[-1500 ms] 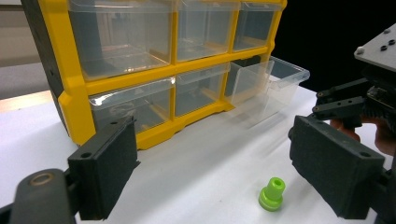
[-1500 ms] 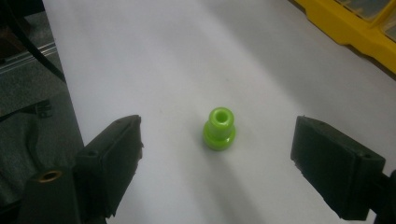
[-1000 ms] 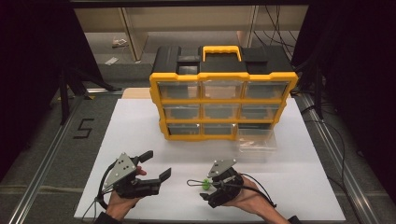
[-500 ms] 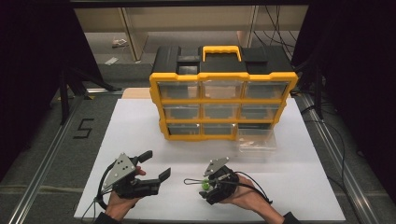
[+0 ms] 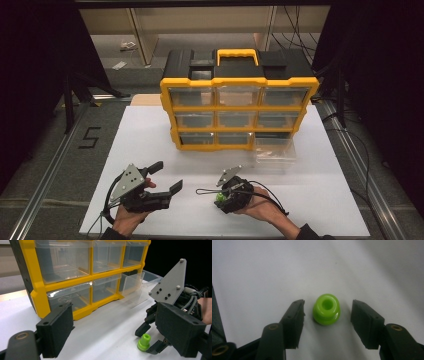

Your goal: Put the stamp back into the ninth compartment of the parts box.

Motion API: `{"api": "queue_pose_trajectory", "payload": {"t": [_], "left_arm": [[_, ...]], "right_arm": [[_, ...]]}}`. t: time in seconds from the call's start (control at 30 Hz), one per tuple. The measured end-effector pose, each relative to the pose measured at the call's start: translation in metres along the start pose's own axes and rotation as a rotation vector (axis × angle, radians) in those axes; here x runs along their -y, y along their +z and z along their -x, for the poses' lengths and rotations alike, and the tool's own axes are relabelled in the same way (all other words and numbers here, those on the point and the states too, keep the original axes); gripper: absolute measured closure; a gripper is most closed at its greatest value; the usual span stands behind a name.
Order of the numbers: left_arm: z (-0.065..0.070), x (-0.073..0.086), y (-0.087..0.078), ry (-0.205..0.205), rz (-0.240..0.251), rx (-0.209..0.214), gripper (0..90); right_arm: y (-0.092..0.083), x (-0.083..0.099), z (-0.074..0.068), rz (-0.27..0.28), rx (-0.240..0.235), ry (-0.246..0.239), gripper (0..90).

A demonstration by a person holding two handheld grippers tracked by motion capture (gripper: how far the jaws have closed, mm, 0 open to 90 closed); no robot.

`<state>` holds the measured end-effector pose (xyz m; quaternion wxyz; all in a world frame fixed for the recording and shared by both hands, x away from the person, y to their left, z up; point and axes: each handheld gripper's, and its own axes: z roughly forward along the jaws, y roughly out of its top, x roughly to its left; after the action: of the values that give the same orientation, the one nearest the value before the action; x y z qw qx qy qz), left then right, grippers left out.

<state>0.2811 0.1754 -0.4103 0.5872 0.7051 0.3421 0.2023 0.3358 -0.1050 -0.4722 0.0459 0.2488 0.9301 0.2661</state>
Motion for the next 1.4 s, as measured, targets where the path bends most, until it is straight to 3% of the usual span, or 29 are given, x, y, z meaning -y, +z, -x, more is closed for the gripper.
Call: {"api": "queue_pose_trajectory", "payload": {"t": [0.6, 0.8, 1.1, 1.4], "left_arm": [[0.000, 0.000, 0.000, 0.001, 0.004, 0.002, 15.1], [0.000, 0.000, 0.000, 0.002, 0.003, 0.002, 15.1], [0.001, 0.000, 0.000, 0.003, 0.003, 0.001, 15.0], [0.001, -0.001, -0.001, 0.004, 0.004, 0.001, 15.1]], "right_arm": [[0.001, -0.003, -0.002, -0.019, 0.013, -0.036, 63.6], [0.001, -0.003, -0.003, -0.020, 0.018, -0.054, 64.5], [-0.008, -0.005, -0.002, 0.031, 0.035, -0.077, 64.7], [-0.019, -0.006, 0.007, 0.079, 0.060, -0.065, 64.7]]}}
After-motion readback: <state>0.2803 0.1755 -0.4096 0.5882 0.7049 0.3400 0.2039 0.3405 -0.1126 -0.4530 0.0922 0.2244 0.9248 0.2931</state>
